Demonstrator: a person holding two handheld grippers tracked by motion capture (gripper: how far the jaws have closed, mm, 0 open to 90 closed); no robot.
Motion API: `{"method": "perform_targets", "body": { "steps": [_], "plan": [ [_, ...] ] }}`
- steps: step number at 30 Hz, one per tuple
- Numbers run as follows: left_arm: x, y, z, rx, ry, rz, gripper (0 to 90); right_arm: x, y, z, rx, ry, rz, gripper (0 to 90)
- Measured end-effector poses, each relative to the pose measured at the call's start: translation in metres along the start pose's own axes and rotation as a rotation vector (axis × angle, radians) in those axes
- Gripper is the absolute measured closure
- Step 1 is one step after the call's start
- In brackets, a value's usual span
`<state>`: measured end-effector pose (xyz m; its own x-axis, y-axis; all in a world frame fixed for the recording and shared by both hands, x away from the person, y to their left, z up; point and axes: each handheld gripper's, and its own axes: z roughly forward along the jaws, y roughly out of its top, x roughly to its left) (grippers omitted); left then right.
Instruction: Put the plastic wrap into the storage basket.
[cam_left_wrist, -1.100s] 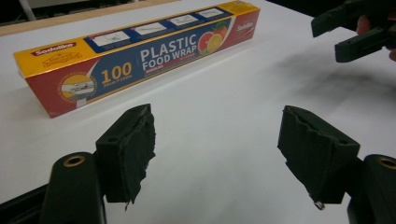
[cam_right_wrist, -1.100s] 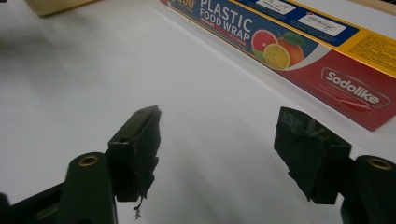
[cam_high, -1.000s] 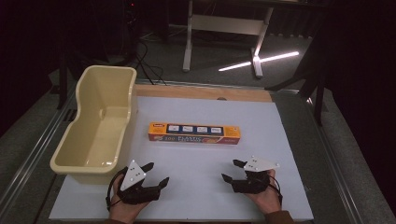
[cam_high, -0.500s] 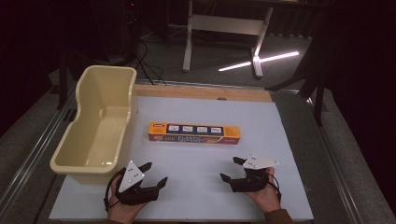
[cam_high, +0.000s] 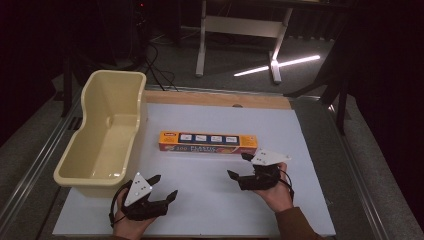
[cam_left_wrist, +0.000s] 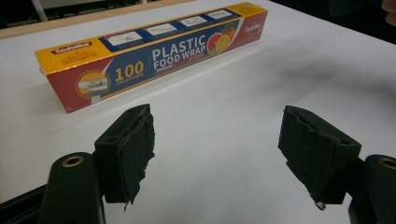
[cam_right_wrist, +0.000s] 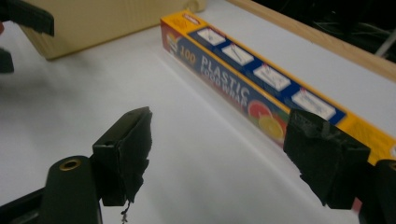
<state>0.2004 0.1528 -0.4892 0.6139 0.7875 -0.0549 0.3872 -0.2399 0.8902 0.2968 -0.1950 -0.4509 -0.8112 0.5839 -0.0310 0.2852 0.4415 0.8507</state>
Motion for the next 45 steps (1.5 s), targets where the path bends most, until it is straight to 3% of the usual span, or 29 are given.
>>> {"method": "perform_targets", "body": {
  "steps": [14, 16, 27, 31, 35, 45],
  "plan": [
    [-0.001, 0.0, 0.001, -0.004, -0.007, -0.003, 26.5, -0.01, 0.042, 0.045, 0.021, 0.021, -0.066, 25.6],
    [-0.001, 0.0, 0.001, -0.002, -0.008, -0.001, 27.0, -0.014, 0.046, 0.05, 0.024, 0.018, -0.055, 27.2],
    [-0.001, -0.001, 0.003, 0.005, -0.016, -0.001, 27.2, -0.042, 0.048, 0.078, 0.092, 0.009, -0.014, 27.0],
    [-0.002, -0.001, 0.004, 0.008, -0.021, 0.001, 27.2, -0.051, 0.049, 0.09, 0.126, 0.007, -0.028, 25.6],
    [-0.003, -0.001, 0.004, 0.011, -0.022, -0.002, 27.5, -0.061, 0.051, 0.102, 0.146, 0.037, 0.002, 23.3],
    [-0.001, -0.001, 0.003, 0.002, -0.027, -0.01, 27.7, -0.08, 0.05, 0.135, 0.246, 0.092, -0.001, 20.0]
  ]
}}
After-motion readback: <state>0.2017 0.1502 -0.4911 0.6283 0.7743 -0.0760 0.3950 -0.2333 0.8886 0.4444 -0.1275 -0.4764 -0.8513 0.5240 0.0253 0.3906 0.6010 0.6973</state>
